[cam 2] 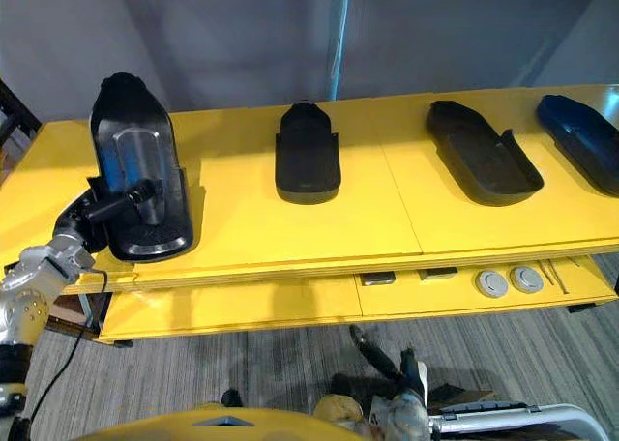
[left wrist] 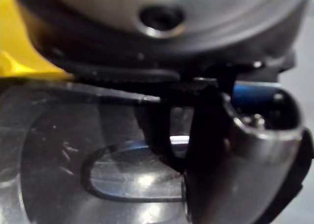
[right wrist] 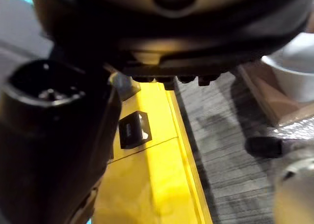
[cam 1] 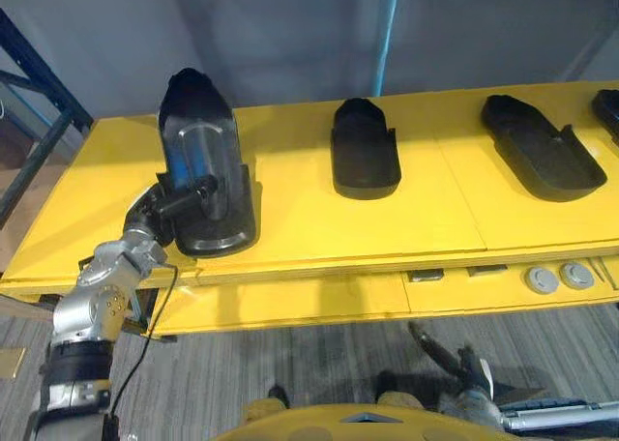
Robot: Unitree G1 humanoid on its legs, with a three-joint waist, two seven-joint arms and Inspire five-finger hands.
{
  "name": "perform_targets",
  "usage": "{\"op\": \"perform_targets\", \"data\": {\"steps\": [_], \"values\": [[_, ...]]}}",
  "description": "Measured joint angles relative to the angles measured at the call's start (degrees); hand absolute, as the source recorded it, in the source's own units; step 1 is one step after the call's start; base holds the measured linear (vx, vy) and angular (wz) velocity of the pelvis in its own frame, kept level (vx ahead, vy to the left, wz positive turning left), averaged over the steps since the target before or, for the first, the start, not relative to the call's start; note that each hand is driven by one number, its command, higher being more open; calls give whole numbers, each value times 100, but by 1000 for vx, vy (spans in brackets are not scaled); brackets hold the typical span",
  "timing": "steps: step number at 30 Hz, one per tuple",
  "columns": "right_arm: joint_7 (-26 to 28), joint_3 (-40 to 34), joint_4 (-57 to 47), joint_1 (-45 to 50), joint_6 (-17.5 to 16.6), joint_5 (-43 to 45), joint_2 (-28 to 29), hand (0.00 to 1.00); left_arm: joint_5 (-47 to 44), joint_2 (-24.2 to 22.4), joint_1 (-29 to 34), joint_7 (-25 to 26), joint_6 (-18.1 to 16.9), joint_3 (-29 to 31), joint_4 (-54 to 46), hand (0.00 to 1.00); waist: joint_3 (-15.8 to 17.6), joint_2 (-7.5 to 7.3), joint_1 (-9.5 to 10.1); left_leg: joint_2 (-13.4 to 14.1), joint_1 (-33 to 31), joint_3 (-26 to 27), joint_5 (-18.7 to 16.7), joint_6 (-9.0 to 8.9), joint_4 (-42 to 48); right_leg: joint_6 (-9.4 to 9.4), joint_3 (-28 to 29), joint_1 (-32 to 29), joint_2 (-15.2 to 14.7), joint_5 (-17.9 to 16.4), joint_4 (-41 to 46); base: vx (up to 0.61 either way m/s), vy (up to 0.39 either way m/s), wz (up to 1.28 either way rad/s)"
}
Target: Walk over and take three plastic housings, then place them on the shelf
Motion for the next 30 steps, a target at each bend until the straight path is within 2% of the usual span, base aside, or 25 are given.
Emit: {"op": "perform_targets", "data": {"steps": [4,8,13,19,24,30], "values": [[173,66,118,-349,-7,-19,-163,100,-65,261,-662,-29,18,-277,440,0,183,-63,12,-11,-192,-126,85,13,6,-4,-101,-136,-12,2,35,-17,-3,13],[235,250,185,-391,-7,-41,-194,100,-64,364,-1056,-28,47,-441,629,0,339,-77,31,-10,-208,-165,99,12,7,-26,-135,-141,-10,-14,59,1,-3,6],[248,517,186,-446,7,-42,-192,100,-50,684,-1635,-26,278,-618,955,0,500,-115,-3,-3,-324,-155,121,22,21,-61,-103,-328,-21,-50,206,0,0,0],[239,520,328,-426,70,-11,-193,100,-51,690,-2006,38,343,-773,1282,0,557,-142,-15,-3,-348,-163,128,26,34,-65,-113,-344,-26,-53,221,0,0,0],[262,551,331,-442,76,4,-188,100,-58,695,-2406,216,396,-808,1336,0,778,-174,-11,18,-393,-136,158,22,15,-81,-72,-497,-37,-125,414,-31,-4,-1],[277,552,327,-404,86,7,-186,100,-185,857,-2653,194,427,-885,1546,0,800,-189,-34,58,-447,-61,185,1,10,-80,3,-590,6,-116,414,3,-10,-5]]}}
